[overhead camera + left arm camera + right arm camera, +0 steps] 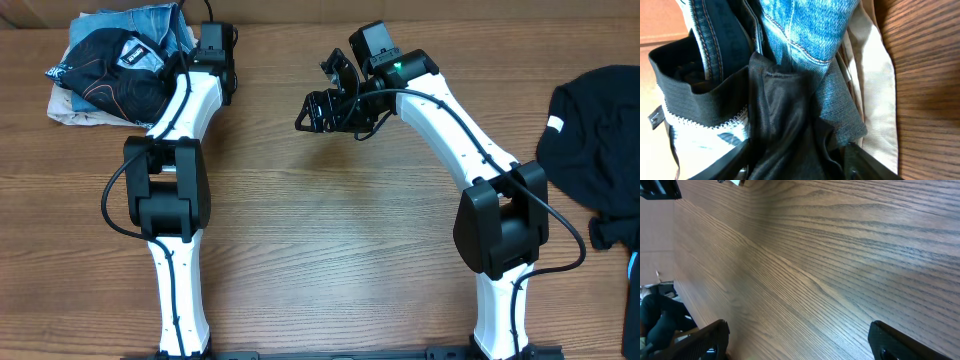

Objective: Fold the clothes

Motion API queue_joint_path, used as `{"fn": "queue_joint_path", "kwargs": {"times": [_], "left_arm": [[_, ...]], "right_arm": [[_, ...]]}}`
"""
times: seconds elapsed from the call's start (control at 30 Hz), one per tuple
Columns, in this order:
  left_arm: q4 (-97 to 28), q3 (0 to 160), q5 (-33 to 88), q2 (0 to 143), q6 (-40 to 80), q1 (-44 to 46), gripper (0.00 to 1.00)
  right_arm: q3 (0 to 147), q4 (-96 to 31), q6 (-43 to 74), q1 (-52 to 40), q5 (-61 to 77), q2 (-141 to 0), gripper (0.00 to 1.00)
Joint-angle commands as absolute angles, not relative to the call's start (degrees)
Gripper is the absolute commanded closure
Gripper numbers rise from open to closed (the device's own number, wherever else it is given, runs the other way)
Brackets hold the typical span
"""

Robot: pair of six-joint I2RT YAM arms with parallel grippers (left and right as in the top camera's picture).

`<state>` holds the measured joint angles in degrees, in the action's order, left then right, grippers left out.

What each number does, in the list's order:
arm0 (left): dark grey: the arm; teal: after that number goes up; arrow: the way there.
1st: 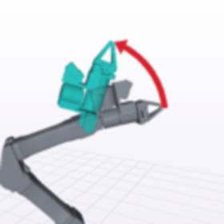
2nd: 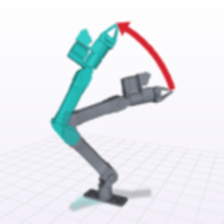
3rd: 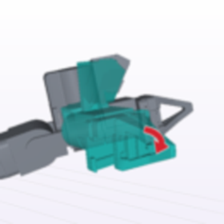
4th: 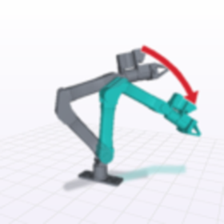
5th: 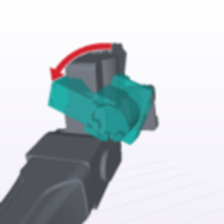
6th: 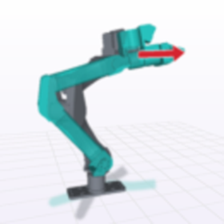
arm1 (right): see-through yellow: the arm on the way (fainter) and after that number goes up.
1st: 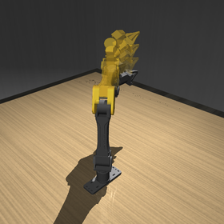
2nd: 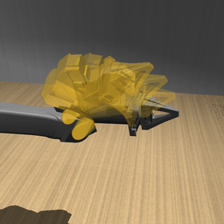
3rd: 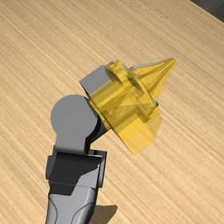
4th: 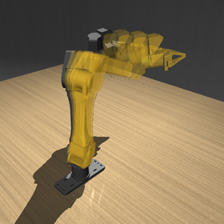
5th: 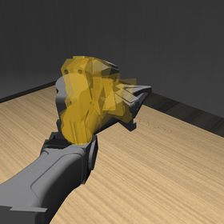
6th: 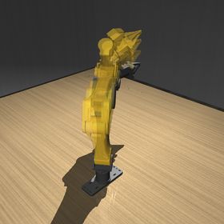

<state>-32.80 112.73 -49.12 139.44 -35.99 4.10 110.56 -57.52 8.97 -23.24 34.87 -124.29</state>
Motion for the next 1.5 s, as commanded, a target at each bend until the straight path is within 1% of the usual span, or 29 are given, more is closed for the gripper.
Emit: {"fn": "queue_joint_path", "kwargs": {"times": [0.0, 0.03, 0.07, 0.1, 0.13, 0.17, 0.2, 0.23, 0.47, 0.8, 1.17, 1.37, 1.47], "left_arm": [[-32.75, 112.62, -50.13, 140.11, -36.47, 3.66, 0.51], [-32.73, 112.62, -50.13, 140.11, -36.45, 3.66, 0.59], [-32.64, 112.62, -50.13, 140.11, -36.4, 3.66, 0.64], [-32.49, 112.62, -50.13, 140.11, -36.18, 3.66, 0.66], [-32.25, 112.62, -50.06, 140.11, -35.99, 3.66, 0.72], [-31.88, 112.62, -49.98, 140.11, -35.86, 3.66, 0.8], [-31.29, 112.62, -49.98, 140.11, -35.51, 3.66, 0.91], [-30.65, 112.62, -49.95, 140.11, -35.16, 3.66, 0.96], [-25.17, 112.79, -49.98, 140.03, -30.44, 4.12, 0.96], [-25.26, 116.51, -51.83, 139.61, -26.11, 6.37, 0.96], [-25.06, 118.69, -52.73, 136.44, -26.09, 10.31, 0.96], [-25.21, 118.67, -48.4, 136.46, -24.75, 9.23, 0.96], [-25.23, 118.67, -44.93, 136.46, -23.59, 8.25, 0.94]], "right_arm": [[111.48, -57.17, 8.51, -23.0, 34.52, -123.35, 0.07], [111.48, -57.17, 8.51, -23.0, 34.5, -123.35, 0.07], [111.48, -57.17, 8.51, -23.0, 34.52, -123.35, 0.07], [111.5, -57.14, 8.51, -23.0, 34.5, -123.35, 0.07], [111.48, -57.14, 8.51, -23.0, 34.52, -123.35, 0.07], [111.5, -57.14, 8.51, -23.0, 34.52, -123.35, 0.07], [111.5, -57.17, 8.51, -23.0, 34.52, -123.35, 0.07], [111.48, -57.14, 8.51, -23.0, 34.52, -123.35, 0.08], [111.48, -57.12, 8.51, -23.0, 34.52, -123.35, 0.08], [111.48, -56.71, 8.51, -23.0, 34.52, -123.35, 0.08], [111.48, -56.77, 8.54, -23.0, 34.54, -123.35, 0.07], [111.5, -57.14, 8.51, -23.0, 34.54, -123.35, 0.08], [111.5, -57.14, 8.51, -23.0, 34.52, -123.35, 0.08]]}}
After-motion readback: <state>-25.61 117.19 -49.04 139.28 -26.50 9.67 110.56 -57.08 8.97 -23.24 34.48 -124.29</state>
